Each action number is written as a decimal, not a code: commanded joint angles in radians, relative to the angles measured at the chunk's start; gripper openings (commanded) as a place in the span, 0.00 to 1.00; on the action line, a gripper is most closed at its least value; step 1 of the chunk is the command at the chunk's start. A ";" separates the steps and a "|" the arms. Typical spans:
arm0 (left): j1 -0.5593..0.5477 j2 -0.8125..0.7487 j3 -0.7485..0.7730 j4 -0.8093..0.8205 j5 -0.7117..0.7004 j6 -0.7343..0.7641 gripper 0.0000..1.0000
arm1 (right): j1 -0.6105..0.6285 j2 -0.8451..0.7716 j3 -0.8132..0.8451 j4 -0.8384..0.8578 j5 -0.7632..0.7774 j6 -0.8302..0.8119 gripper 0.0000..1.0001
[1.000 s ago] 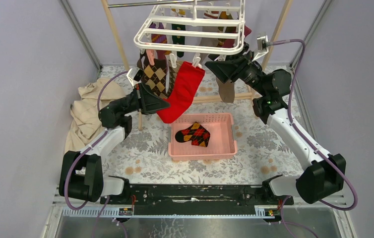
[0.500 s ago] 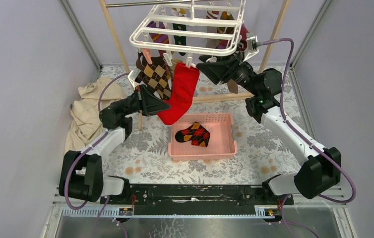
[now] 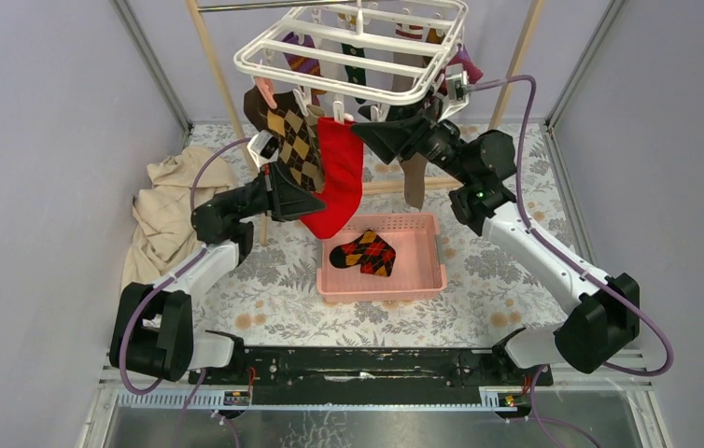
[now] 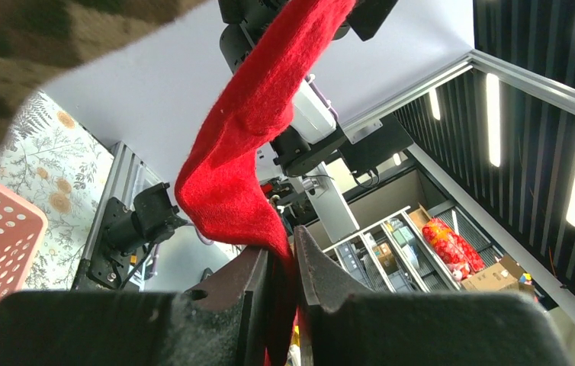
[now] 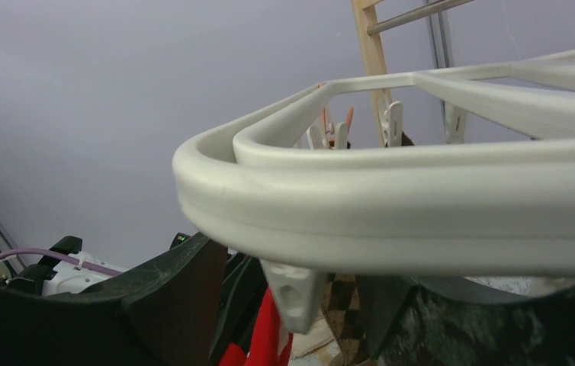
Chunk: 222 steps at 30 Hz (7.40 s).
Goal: Remove the socks clipped to the hanger
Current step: Remove the sock from the hanger, then place the sock in the bin, then remove the sock from the hanger.
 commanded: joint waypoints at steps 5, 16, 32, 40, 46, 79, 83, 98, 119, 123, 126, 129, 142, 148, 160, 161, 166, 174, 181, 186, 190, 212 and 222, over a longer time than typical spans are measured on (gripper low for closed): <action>-0.026 0.010 -0.010 0.068 0.005 0.038 0.21 | 0.059 -0.057 -0.048 -0.010 0.156 -0.067 0.68; -0.028 0.003 -0.027 0.063 0.006 0.050 0.20 | 0.067 -0.240 -0.306 -0.061 0.227 -0.053 0.69; -0.034 0.002 -0.003 0.046 -0.003 0.056 0.19 | 0.068 -0.329 -0.173 -0.406 0.314 -0.106 0.73; -0.035 0.004 0.012 0.046 -0.006 0.053 0.19 | 0.069 -0.321 -0.117 -0.406 0.370 -0.108 0.73; -0.038 0.007 0.025 0.046 -0.007 0.050 0.19 | 0.070 -0.287 -0.081 -0.391 0.440 -0.134 0.74; -0.044 0.018 -0.005 0.060 0.003 0.058 0.19 | 0.068 -0.153 0.047 -0.291 0.465 -0.187 0.78; -0.046 0.021 -0.006 0.060 0.006 0.060 0.19 | 0.067 -0.139 0.061 -0.291 0.460 -0.187 0.78; -0.052 0.023 -0.048 0.062 0.015 0.077 0.19 | 0.065 -0.146 0.049 -0.267 0.470 -0.188 0.20; -0.141 0.036 -0.062 -0.013 -0.020 0.156 0.19 | 0.062 -0.253 -0.126 -0.340 0.487 -0.168 0.87; -0.181 0.030 -0.079 -0.130 -0.046 0.275 0.20 | 0.063 -0.291 -0.202 -0.342 0.473 -0.167 0.88; -0.212 0.022 -0.097 -0.280 -0.076 0.412 0.20 | 0.063 -0.310 -0.224 -0.367 0.469 -0.182 0.88; -0.236 0.015 -0.096 -0.530 -0.128 0.620 0.26 | 0.062 -0.325 -0.241 -0.392 0.464 -0.189 0.88; -0.262 0.164 -0.077 -0.940 -0.373 1.013 0.70 | 0.063 -0.312 -0.294 -0.469 0.441 -0.207 0.88; -0.265 0.073 -0.041 -1.126 -0.425 1.105 0.99 | 0.063 -0.310 -0.299 -0.486 0.460 -0.248 0.88; -0.273 -0.066 -0.021 -1.308 -0.464 1.164 0.99 | 0.063 -0.246 -0.340 -0.360 0.334 -0.216 0.89; -0.273 -0.072 -0.020 -1.316 -0.464 1.166 0.99 | 0.063 -0.232 -0.341 -0.342 0.324 -0.211 0.89; -0.274 -0.095 -0.019 -1.337 -0.456 1.171 0.99 | 0.063 -0.172 -0.310 -0.308 0.308 -0.202 0.87; -0.277 -0.195 0.011 -1.458 -0.514 1.199 0.99 | 0.062 -0.182 -0.279 -0.353 0.273 -0.213 0.30; -0.279 -0.306 0.075 -1.568 -0.539 1.210 0.99 | 0.063 -0.282 -0.216 -0.526 0.289 -0.243 0.14; -0.280 -0.354 0.127 -1.627 -0.555 1.222 0.99 | 0.064 -0.298 -0.126 -0.673 0.241 -0.233 0.13; -0.280 -0.383 0.142 -1.641 -0.559 1.225 0.99 | 0.063 -0.306 -0.088 -0.722 0.168 -0.188 0.13; -0.329 -0.539 0.063 -1.529 -0.601 1.290 0.99 | 0.063 -0.267 -0.177 -0.457 -0.057 0.244 0.10; -0.411 -0.539 0.036 -1.465 -0.660 1.350 0.99 | 0.064 -0.233 -0.168 -0.448 -0.032 0.280 0.08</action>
